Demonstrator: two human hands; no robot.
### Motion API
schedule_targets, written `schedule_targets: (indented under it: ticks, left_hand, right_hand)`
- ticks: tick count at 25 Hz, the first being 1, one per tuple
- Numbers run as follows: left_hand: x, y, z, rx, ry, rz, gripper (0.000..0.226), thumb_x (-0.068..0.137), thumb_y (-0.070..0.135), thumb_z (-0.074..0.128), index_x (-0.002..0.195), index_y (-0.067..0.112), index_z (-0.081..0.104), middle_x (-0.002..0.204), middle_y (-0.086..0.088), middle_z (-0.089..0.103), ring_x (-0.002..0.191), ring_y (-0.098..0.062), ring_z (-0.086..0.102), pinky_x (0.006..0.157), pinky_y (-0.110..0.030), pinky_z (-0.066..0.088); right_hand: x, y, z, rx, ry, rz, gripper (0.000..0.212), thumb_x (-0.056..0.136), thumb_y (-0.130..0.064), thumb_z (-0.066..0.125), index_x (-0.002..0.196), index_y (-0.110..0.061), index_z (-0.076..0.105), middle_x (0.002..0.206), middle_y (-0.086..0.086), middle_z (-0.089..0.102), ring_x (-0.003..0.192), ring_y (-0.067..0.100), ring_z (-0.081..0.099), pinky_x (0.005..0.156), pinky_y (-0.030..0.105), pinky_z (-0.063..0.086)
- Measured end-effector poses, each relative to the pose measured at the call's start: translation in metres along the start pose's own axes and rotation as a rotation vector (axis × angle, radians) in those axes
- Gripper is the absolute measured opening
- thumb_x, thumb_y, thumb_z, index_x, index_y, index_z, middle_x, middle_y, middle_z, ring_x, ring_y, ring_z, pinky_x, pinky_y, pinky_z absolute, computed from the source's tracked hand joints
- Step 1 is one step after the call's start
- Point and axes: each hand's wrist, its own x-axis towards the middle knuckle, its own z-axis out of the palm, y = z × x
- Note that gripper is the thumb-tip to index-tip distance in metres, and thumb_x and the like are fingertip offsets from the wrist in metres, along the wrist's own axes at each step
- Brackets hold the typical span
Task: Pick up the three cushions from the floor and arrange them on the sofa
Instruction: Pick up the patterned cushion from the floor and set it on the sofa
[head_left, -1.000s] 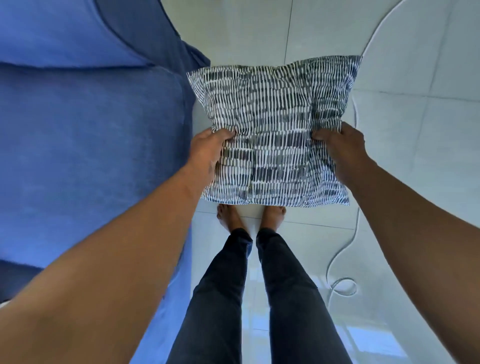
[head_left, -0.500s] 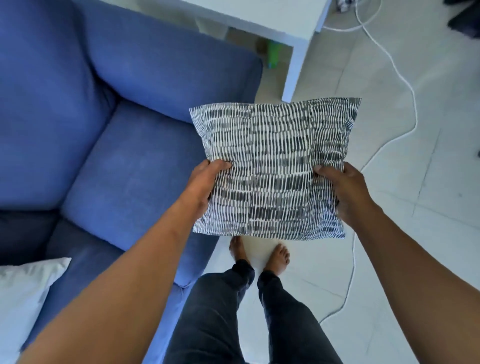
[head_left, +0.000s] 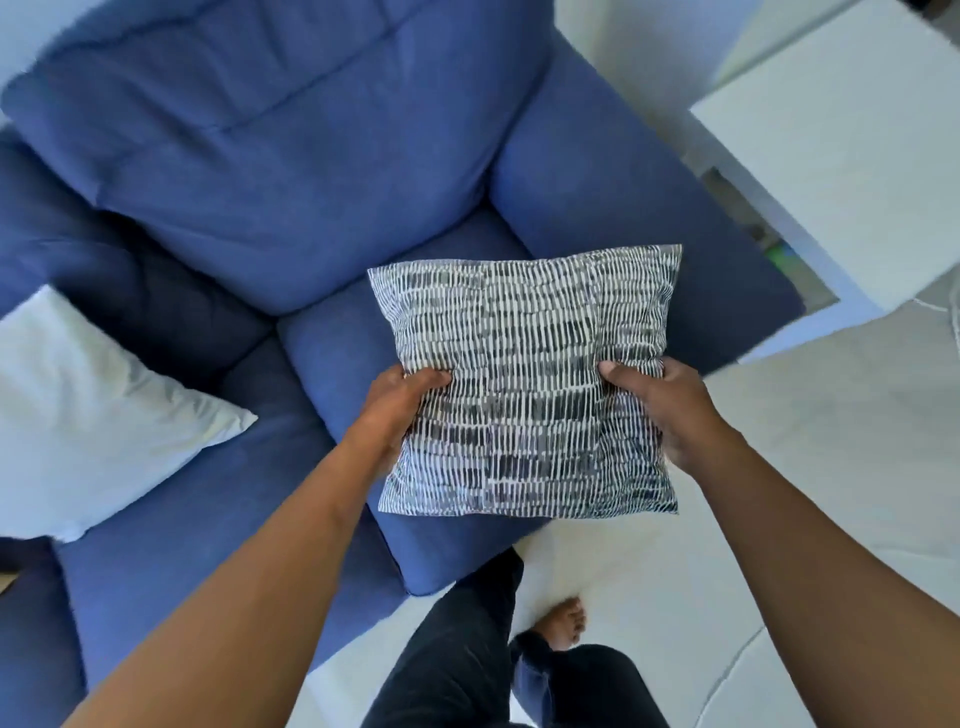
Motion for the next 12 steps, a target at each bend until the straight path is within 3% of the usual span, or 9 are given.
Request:
schedule_targets:
  ticks: [1, 2, 4, 5, 8, 10, 12]
  left_hand:
    - [0.002, 0.013, -0.012, -0.013, 0.038, 0.003, 0.095, 0.068, 0.046, 0.086, 0.149, 0.01, 0.052, 0.152, -0.006, 0.059, 0.138, -0.031, 0.056, 0.12, -0.056, 0.042]
    - [0.003, 0.023, -0.02, -0.002, 0.068, -0.001, 0.075, 0.081, 0.038, 0.084, 0.145, 0.01, 0.055, 0.146, -0.003, 0.062, 0.133, -0.028, 0.058, 0.118, -0.052, 0.043]
    - [0.019, 0.032, -0.046, 0.021, 0.124, -0.003, 0.04, 0.096, 0.024, 0.075, 0.131, 0.013, 0.06, 0.13, 0.002, 0.067, 0.118, -0.023, 0.062, 0.106, -0.044, 0.046]
    - [0.025, 0.035, -0.056, 0.017, 0.137, -0.004, 0.031, 0.098, 0.02, 0.073, 0.126, 0.014, 0.063, 0.124, 0.003, 0.07, 0.113, -0.021, 0.065, 0.099, -0.04, 0.046]
    - [0.046, 0.035, -0.084, -0.032, 0.197, 0.008, 0.02, 0.095, 0.015, 0.076, 0.114, 0.017, 0.069, 0.119, -0.002, 0.075, 0.105, -0.021, 0.07, 0.084, -0.034, 0.053]
    - [0.057, 0.033, -0.094, -0.059, 0.248, -0.006, 0.025, 0.092, 0.012, 0.079, 0.115, 0.015, 0.07, 0.119, -0.004, 0.077, 0.109, -0.026, 0.072, 0.094, -0.041, 0.058]
    - [0.067, 0.032, -0.098, -0.081, 0.288, 0.0, 0.03, 0.09, 0.005, 0.079, 0.119, 0.01, 0.07, 0.116, -0.006, 0.078, 0.112, -0.03, 0.074, 0.095, -0.041, 0.059]
  right_hand:
    - [0.013, -0.013, 0.019, -0.028, -0.045, -0.011, 0.052, 0.081, -0.03, 0.09, 0.121, -0.011, 0.063, 0.112, -0.002, 0.076, 0.103, 0.017, 0.072, 0.095, 0.034, 0.054]
    - [0.024, -0.023, 0.034, -0.052, -0.077, -0.017, 0.072, 0.072, -0.041, 0.095, 0.126, -0.009, 0.06, 0.118, -0.003, 0.073, 0.106, 0.018, 0.07, 0.102, 0.036, 0.051]
    - [0.049, -0.037, 0.07, -0.147, -0.13, -0.054, 0.126, 0.05, -0.059, 0.099, 0.152, -0.007, 0.048, 0.151, 0.006, 0.061, 0.133, 0.029, 0.06, 0.12, 0.047, 0.04]
    - [0.059, -0.043, 0.084, -0.16, -0.155, -0.054, 0.13, 0.056, -0.055, 0.099, 0.16, -0.006, 0.037, 0.162, 0.009, 0.05, 0.144, 0.032, 0.051, 0.125, 0.049, 0.034]
    - [0.085, -0.06, 0.125, -0.209, -0.213, -0.024, 0.108, 0.079, -0.025, 0.092, 0.163, -0.002, 0.028, 0.165, 0.013, 0.042, 0.153, 0.034, 0.04, 0.127, 0.048, 0.029]
    - [0.11, -0.063, 0.143, -0.278, -0.244, -0.004, 0.115, 0.074, -0.027, 0.094, 0.164, -0.002, 0.026, 0.17, 0.012, 0.035, 0.154, 0.033, 0.037, 0.128, 0.049, 0.027]
    - [0.129, -0.068, 0.155, -0.34, -0.255, -0.039, 0.111, 0.072, -0.026, 0.094, 0.162, -0.002, 0.033, 0.166, 0.008, 0.04, 0.149, 0.029, 0.04, 0.127, 0.049, 0.028]
